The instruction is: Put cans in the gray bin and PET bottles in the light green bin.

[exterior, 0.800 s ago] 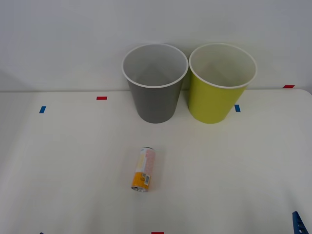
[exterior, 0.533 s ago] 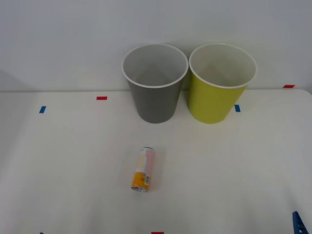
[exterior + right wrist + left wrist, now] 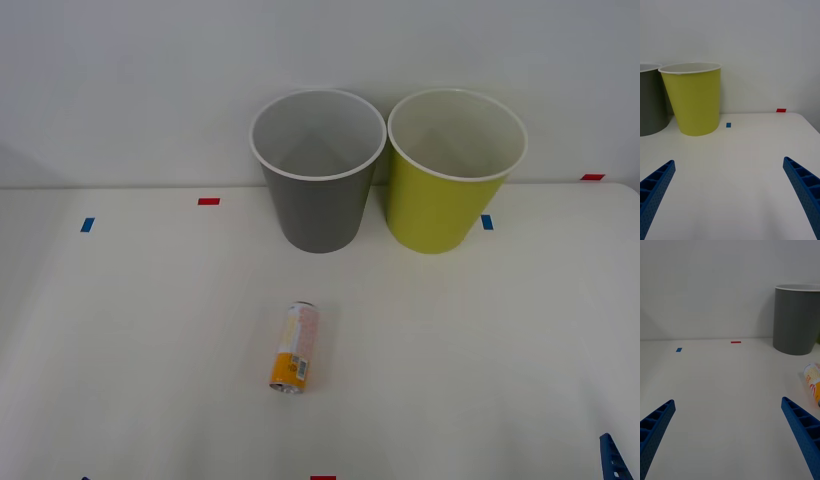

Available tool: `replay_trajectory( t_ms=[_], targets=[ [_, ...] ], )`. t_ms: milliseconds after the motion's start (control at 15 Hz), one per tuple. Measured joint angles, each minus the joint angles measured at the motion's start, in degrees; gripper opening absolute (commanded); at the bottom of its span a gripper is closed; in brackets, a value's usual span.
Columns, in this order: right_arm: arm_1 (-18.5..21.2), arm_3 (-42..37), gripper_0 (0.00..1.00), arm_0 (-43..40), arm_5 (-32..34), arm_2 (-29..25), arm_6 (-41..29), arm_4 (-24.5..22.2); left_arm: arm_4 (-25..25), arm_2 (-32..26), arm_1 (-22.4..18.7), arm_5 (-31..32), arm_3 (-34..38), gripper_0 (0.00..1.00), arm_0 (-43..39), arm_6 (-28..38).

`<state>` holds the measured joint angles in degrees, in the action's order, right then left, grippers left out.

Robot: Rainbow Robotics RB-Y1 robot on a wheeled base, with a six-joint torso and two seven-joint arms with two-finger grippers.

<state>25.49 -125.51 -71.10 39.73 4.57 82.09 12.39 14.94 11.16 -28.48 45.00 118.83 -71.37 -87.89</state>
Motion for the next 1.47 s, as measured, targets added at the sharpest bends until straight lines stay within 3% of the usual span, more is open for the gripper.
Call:
replay_trajectory(
  t_ms=[1467],
  targets=[
    [0.00, 0.00, 1.00, 0.00, 0.00, 0.00, 0.00, 0.00, 0.00, 0.00, 0.00, 0.00, 0.00, 0.98, 0.00, 0.00]
  ],
)
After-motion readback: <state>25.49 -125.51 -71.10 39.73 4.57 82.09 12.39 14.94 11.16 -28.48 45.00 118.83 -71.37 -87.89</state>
